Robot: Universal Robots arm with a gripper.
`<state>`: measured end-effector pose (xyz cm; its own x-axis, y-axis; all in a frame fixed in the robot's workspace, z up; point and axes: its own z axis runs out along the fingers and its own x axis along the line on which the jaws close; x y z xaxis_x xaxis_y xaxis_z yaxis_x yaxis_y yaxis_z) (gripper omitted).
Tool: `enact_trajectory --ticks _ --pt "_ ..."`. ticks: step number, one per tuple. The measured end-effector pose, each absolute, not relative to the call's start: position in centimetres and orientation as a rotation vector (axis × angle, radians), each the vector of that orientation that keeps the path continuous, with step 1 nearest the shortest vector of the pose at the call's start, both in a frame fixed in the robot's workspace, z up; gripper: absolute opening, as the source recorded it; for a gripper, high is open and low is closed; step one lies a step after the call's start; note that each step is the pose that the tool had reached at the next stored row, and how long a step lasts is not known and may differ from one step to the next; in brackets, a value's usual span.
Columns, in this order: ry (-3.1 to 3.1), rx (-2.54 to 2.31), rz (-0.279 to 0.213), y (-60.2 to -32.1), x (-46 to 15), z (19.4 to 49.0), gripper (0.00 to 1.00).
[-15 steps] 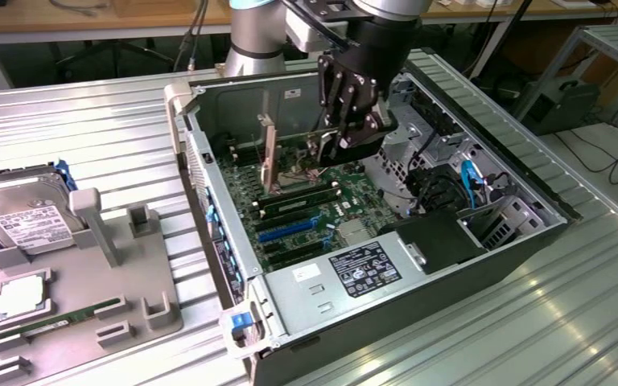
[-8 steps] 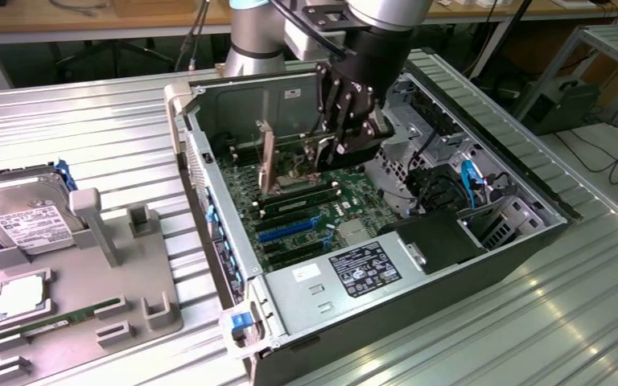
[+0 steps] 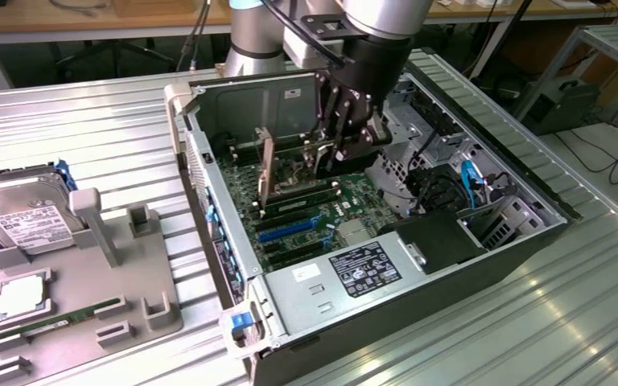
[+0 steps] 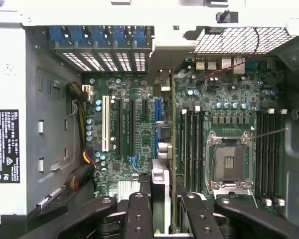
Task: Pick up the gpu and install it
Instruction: 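Insert the gpu into the slot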
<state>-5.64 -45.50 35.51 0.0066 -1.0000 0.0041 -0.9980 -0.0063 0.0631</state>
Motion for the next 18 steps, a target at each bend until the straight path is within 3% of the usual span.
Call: enact_trajectory --ticks 18 --pt "-2.177 2.193 -0.064 -45.49 -5.57 34.6 0.28"
